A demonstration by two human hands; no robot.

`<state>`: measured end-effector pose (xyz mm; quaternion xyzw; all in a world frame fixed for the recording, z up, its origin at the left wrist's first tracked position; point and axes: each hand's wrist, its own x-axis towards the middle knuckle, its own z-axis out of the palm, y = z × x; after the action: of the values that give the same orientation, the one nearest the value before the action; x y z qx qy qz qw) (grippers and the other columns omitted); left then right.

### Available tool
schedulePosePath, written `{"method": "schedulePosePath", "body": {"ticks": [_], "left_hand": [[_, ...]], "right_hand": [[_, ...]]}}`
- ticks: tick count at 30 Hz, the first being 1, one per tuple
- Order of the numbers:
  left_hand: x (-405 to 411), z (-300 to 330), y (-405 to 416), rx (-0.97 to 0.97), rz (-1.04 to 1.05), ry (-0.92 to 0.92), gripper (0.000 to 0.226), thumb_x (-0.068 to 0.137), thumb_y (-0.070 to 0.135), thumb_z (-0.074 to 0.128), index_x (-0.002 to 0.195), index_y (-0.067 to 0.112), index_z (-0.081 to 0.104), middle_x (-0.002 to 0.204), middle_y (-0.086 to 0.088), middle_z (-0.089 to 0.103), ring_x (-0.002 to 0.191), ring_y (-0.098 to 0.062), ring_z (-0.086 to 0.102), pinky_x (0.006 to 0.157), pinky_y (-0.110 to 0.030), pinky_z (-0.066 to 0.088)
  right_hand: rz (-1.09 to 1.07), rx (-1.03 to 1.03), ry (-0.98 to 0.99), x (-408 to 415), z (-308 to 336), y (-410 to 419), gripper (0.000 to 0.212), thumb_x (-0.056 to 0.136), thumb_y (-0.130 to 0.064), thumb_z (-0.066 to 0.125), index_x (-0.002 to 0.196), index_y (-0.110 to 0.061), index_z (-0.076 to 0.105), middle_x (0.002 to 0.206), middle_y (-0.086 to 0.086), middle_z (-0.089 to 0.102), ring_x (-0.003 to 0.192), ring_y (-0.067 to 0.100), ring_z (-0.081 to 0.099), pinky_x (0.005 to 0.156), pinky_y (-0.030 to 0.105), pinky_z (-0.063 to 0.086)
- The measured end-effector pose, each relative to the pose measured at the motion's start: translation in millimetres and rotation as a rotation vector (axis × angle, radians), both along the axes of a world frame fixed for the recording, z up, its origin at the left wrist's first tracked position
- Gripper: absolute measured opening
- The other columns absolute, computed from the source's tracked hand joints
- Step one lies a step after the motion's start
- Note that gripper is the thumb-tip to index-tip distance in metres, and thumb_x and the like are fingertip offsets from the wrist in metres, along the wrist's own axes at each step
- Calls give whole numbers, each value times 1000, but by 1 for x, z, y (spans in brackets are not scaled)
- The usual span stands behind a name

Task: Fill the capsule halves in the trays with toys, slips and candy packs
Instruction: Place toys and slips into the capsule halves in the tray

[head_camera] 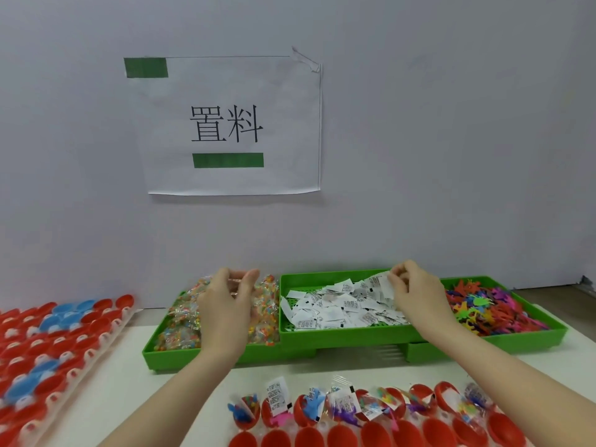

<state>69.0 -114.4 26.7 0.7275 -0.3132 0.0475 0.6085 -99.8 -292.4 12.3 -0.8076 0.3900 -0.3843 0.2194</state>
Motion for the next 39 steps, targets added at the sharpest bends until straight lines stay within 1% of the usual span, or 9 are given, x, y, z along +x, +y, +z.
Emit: {"method": "schedulePosePath", "body": {"ticks": [2,7,11,15,17,19,24,29,39], "left_hand": [[-6,4,-6,-47,-61,220,12,90,26,56,80,21,53,68,-2,64,32,-4,51,34,-15,40],[-19,6,-12,18,-214,548,22,94,28,49,80,13,59,44,0,60,43,-12,50,50,-24,40],[-25,8,-11,-3,-260,632,26,94,31,46,80,14,59,65,-6,67,47,-11,55,47,-20,40],[-29,10,-10,-41,-306,857,33,92,35,47,81,6,58,70,-10,66,36,-5,55,34,-13,40],[-30,11,-9,-36,-325,901,36,91,37,47,82,4,58,69,-10,66,35,-5,53,33,-13,40],[-30,12,-8,-40,-340,926,37,91,37,48,82,3,59,64,-9,66,35,-5,53,34,-13,40],[-36,21,-7,-45,-411,962,35,88,32,56,81,-2,57,53,-8,66,33,-5,49,32,-11,37],[-61,32,-14,-2,-493,828,35,85,35,58,76,1,61,52,-2,66,42,-7,60,40,-13,44],[-79,32,-11,14,-886,792,25,89,18,57,87,-4,70,93,-14,72,84,-19,70,67,-15,52]], "right_hand": [[17,34,-49,0,4,0,6,94,-12,48,95,-10,54,82,2,61,58,6,49,53,20,38],[66,167,100,2,3,2,50,89,-3,53,136,-12,38,90,-6,52,66,6,51,57,17,45],[79,189,108,1,3,5,56,86,-4,58,138,-15,37,107,2,52,61,6,52,47,12,44],[44,80,151,-2,8,9,70,85,-6,61,144,-16,25,146,6,31,107,17,54,98,29,43],[20,-16,275,-5,13,13,83,86,-3,58,148,-23,6,156,-1,-1,126,18,42,100,31,39],[30,-98,345,-7,17,16,84,87,2,53,147,-25,2,156,-2,-4,124,16,44,94,29,43],[130,33,-3,-4,32,31,48,89,0,52,134,-13,43,108,1,61,83,8,59,73,8,46],[451,447,-378,-6,48,69,34,77,0,69,101,-23,60,74,-2,69,62,5,63,62,13,51],[393,208,-338,-16,50,93,40,75,-5,71,101,-32,58,70,-11,72,58,2,63,52,12,48]]}}
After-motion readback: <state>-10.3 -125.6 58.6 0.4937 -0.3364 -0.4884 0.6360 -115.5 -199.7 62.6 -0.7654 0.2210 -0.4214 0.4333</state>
